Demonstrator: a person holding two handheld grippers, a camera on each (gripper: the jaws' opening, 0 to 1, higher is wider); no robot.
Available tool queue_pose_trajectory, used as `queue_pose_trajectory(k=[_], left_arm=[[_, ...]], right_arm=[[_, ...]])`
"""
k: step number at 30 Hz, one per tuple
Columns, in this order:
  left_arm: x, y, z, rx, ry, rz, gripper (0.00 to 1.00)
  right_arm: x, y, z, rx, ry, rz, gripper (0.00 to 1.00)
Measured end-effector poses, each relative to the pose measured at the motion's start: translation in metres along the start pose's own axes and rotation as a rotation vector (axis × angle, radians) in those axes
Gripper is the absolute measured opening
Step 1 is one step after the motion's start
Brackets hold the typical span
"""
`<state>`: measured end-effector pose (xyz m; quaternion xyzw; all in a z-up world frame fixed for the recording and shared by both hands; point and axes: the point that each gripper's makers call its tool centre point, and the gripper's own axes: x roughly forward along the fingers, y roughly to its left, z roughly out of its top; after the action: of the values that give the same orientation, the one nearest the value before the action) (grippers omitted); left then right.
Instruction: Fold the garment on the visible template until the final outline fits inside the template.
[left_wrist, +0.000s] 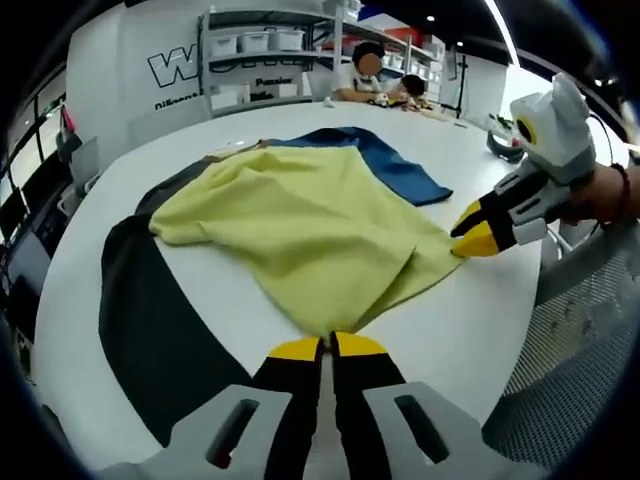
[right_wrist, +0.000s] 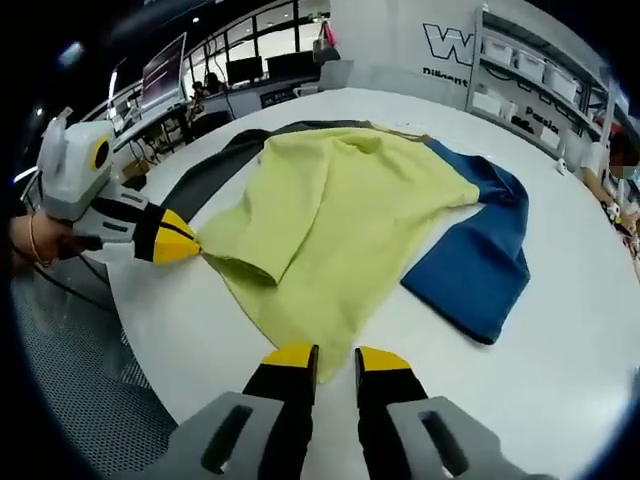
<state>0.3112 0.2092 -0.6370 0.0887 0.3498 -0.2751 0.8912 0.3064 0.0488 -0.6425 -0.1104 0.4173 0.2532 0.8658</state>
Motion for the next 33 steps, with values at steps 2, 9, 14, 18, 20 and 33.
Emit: queue_pose_trajectory(k=[2,9,14,18,20,33], left_arm=[[-0.001,0.000,-0.001,-0.005,0.006,-0.004,0.00],[-0.014,0.008,0.002,-0.020,0.003,0.002,0.00],[-0.027,0.023,-0.002,-0.041,0.021,0.032,0.00],[-0.037,0.026,-0.012,0.003,0.064,0.016,0.00],[-0.040,0.029,-0.017,0.023,0.081,0.029,0.00],[-0.060,0.048,-0.044,0.095,0.244,0.056,0.00]], right_arm=[[0.001,0.003,0.001,-0.008,0.006,0.007,0.00],[-0.002,-0.002,-0.002,0.026,0.021,0.009,0.00],[-0.010,-0.016,-0.008,0.060,0.040,-0.018,0.00],[-0.014,-0.025,-0.015,0.078,0.065,-0.032,0.00],[-0.017,-0.029,-0.017,0.079,0.073,-0.046,0.00],[-0.041,-0.071,-0.038,0.161,0.111,-0.148,0.00]])
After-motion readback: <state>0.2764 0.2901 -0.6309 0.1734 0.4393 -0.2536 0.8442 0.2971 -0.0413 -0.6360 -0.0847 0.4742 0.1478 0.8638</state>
